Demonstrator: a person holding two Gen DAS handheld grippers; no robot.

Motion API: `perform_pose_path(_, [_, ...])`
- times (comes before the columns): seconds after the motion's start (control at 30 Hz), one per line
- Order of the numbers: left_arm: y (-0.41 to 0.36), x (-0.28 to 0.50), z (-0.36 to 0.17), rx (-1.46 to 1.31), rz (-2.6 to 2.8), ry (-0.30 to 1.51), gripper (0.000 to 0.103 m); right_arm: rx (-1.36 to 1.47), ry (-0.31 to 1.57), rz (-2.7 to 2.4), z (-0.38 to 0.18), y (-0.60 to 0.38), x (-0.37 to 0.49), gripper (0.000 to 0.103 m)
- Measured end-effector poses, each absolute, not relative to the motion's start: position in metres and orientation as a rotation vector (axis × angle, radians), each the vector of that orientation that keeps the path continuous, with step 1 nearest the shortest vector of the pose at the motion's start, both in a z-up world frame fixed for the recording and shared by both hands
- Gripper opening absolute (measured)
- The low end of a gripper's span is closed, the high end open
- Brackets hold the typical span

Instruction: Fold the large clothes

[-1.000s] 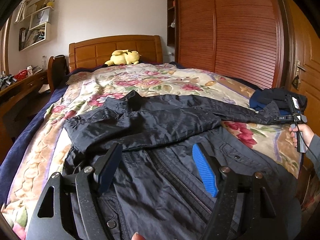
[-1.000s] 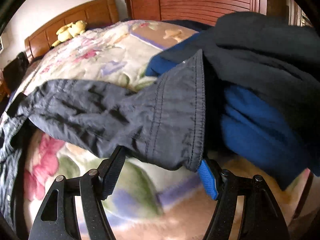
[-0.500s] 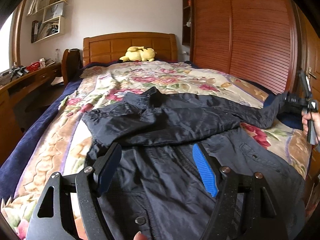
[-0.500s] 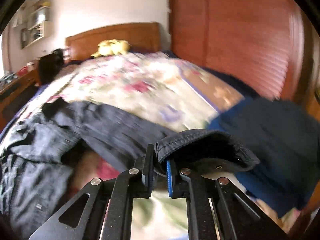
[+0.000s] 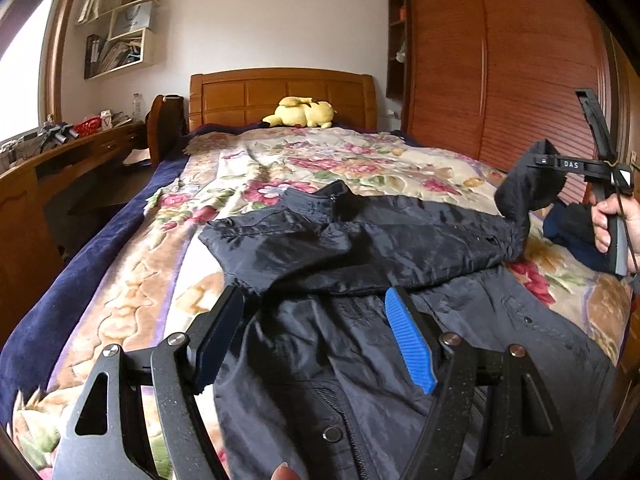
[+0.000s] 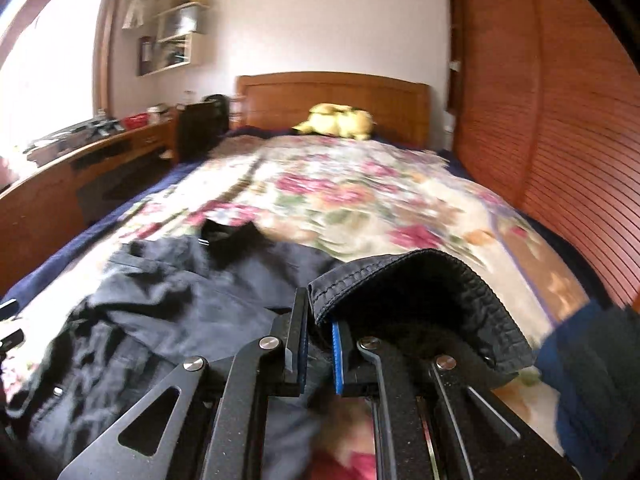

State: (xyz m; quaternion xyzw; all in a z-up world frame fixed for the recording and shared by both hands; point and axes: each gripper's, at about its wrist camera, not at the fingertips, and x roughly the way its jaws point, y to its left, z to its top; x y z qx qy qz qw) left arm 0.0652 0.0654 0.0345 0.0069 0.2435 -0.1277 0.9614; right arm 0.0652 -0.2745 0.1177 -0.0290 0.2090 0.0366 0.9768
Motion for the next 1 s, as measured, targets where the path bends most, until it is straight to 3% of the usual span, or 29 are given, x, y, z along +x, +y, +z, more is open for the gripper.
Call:
perform_pose_path(0.27, [0.08, 0.069, 0.031, -0.007, -0.232, 0.498, 0.075, -0.055, 0.54, 0.305, 0.096, -0.211, 0.087, 0.011])
perform_pose_path(0.33, [0.08, 0.069, 0.029, -0.001, -0.229, 0.501, 0.075, -0.071, 0.593, 0.346, 0.081, -0.201, 0.091, 0.021])
perform_pose_path(0.4, [0.079, 0.068, 0.028, 0.006, -0.225, 0.504, 0.075, -0.079, 0.642, 0.389, 0.068, -0.194, 0.095, 0.045])
perform_pose_path(0.5, [0.076, 0.068, 0.024, 0.023, -0.22, 0.509, 0.075, -0.135, 0.648, 0.387, 0.059, -0.192, 0.086, 0.058])
perform_pose_path(0.77, [0.038, 0.071, 0.025, 0.081, -0.302, 0.556, 0.075, -0.221, 0.616, 0.205, 0.035, -0.223, 0.043, 0.061])
perform_pose_path(1.0, [-0.046, 0.086, 0.029, 0.214, -0.44, 0.611, 0.074, -0.161, 0.669, 0.032, -0.008, -0.284, 0.037, 0.061])
